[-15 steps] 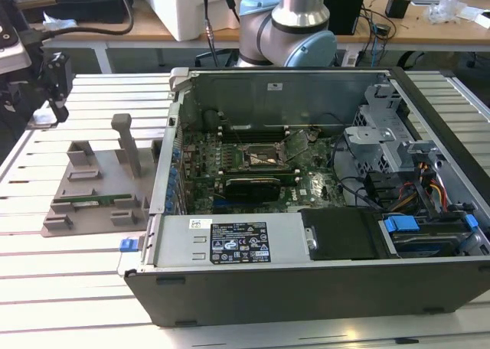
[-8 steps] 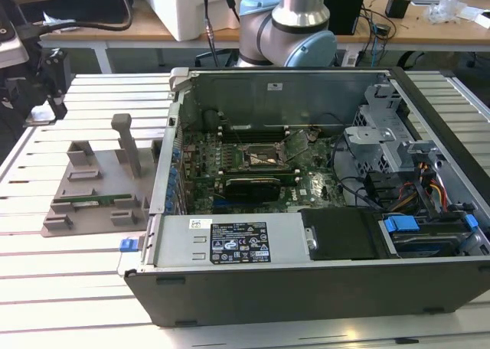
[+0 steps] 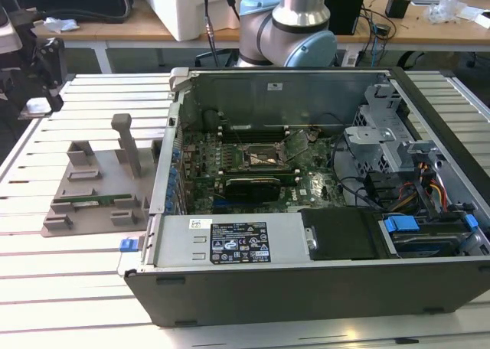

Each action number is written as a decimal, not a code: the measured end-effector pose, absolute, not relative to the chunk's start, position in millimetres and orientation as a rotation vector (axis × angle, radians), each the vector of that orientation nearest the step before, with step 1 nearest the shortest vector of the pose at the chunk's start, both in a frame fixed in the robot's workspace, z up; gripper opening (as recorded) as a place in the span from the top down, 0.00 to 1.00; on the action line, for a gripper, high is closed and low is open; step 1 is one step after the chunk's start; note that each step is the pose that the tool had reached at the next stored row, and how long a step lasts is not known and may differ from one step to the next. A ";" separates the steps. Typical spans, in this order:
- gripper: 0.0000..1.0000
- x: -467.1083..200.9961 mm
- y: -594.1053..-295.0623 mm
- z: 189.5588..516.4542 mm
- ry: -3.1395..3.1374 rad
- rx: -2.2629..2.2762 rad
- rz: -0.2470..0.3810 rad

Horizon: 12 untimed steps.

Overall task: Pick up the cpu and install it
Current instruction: 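Pick up the cpu and move it towards the insertion slot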

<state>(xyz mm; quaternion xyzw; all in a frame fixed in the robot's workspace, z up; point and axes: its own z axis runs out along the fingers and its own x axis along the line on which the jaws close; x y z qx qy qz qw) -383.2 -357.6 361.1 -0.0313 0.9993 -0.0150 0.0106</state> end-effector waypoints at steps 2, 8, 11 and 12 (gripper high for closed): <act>0.45 -383.2 -357.6 363.9 3.119 -0.097 -0.047; 0.45 -383.2 -357.6 373.9 3.118 -0.098 -0.047; 0.45 -383.2 -357.5 379.3 3.118 -0.098 -0.047; 0.45 -383.2 -357.5 380.8 3.118 -0.098 -0.047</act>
